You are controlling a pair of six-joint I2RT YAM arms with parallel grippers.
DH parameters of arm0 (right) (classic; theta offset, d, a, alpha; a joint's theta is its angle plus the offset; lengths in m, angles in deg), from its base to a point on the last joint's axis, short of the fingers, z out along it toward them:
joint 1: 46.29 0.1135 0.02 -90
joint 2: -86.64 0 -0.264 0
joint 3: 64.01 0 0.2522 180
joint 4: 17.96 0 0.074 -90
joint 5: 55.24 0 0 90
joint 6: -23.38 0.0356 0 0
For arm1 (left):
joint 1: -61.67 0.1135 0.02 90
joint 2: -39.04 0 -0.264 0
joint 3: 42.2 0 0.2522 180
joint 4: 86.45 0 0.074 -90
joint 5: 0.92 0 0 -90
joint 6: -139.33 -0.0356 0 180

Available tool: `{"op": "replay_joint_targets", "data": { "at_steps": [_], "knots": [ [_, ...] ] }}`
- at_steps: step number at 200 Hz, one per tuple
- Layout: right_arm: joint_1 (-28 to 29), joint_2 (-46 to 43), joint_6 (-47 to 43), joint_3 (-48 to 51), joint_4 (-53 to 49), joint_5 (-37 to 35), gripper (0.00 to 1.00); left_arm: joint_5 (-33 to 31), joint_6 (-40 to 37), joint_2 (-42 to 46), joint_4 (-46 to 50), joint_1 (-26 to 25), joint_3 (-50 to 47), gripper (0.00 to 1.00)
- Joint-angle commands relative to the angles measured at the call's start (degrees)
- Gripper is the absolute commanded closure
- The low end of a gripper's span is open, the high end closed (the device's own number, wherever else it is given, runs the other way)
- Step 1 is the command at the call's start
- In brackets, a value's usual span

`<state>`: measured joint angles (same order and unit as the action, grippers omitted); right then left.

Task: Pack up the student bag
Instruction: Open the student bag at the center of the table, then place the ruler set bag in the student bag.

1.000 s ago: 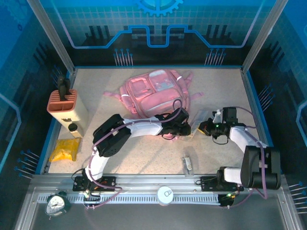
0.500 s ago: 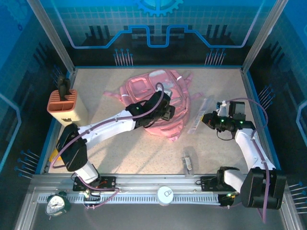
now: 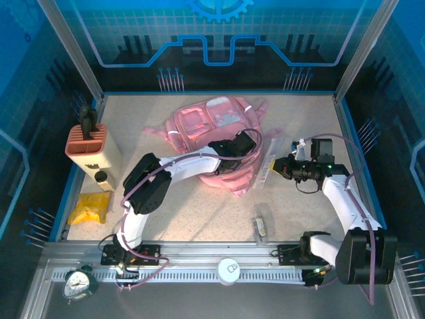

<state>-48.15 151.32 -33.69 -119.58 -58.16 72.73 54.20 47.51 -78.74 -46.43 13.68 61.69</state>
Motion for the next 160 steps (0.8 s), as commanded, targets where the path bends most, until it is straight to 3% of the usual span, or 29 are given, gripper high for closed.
{"op": "replay_joint_targets", "data": {
  "at_steps": [1, 47, 102, 138, 160],
  "knots": [
    [1.02, 0.61, -0.32, -1.53, 0.6, 1.49, 1.0, -4.06, -2.13, -1.0, 0.03, 1.89, 2.72, 0.6],
    [2.78, 0.22, 1.01, -2.72, 1.06, 2.17, 1.0, -3.43, -2.06, 2.99, 2.1, 2.71, 5.54, 1.0],
    [13.13, 3.35, 5.85, -5.24, 6.48, 1.29, 1.0, -0.77, 5.78, 12.78, 8.4, 5.8, 11.92, 1.0],
    [19.31, 14.07, 12.07, -7.33, 21.16, 2.55, 1.0, 1.71, 10.24, 14.22, 12.11, 6.96, 16.55, 1.0],
    [22.0, 22.66, 8.41, -14.27, 20.75, 0.63, 1.0, 1.3, 12.99, 14.97, 13.81, 7.02, 17.8, 1.0]
  ]
}}
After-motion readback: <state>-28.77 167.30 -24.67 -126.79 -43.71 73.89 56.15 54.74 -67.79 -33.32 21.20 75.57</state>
